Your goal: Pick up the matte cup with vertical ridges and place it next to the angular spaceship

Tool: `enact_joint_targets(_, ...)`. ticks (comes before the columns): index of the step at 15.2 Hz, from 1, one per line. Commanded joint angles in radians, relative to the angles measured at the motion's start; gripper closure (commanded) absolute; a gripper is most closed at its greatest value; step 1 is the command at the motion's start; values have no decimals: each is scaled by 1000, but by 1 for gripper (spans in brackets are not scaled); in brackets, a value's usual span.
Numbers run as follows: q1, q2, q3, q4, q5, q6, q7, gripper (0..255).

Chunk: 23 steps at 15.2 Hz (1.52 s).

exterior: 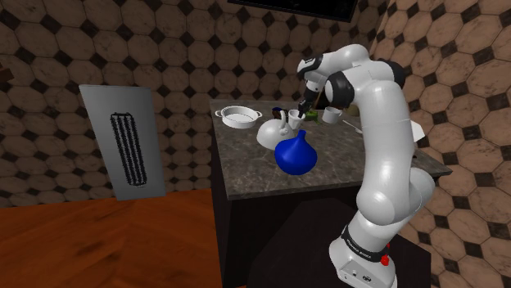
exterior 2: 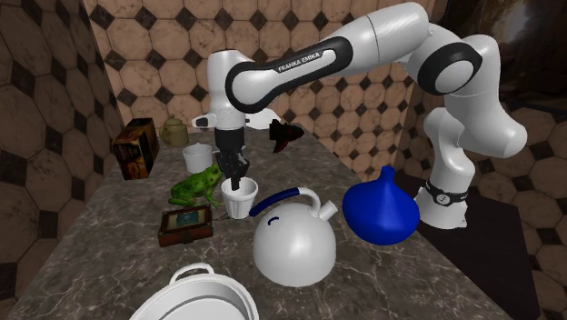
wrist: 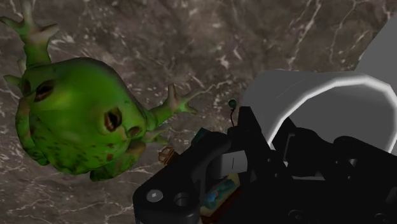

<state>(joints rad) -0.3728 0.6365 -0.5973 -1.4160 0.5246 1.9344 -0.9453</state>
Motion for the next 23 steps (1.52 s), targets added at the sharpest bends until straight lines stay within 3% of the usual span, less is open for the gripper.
enact_joint_targets(1,1,-10,-4,10,-7,-19,7,255)
enact_joint_targets(23,-45,-41,-23,267,-43,-284,78,255)
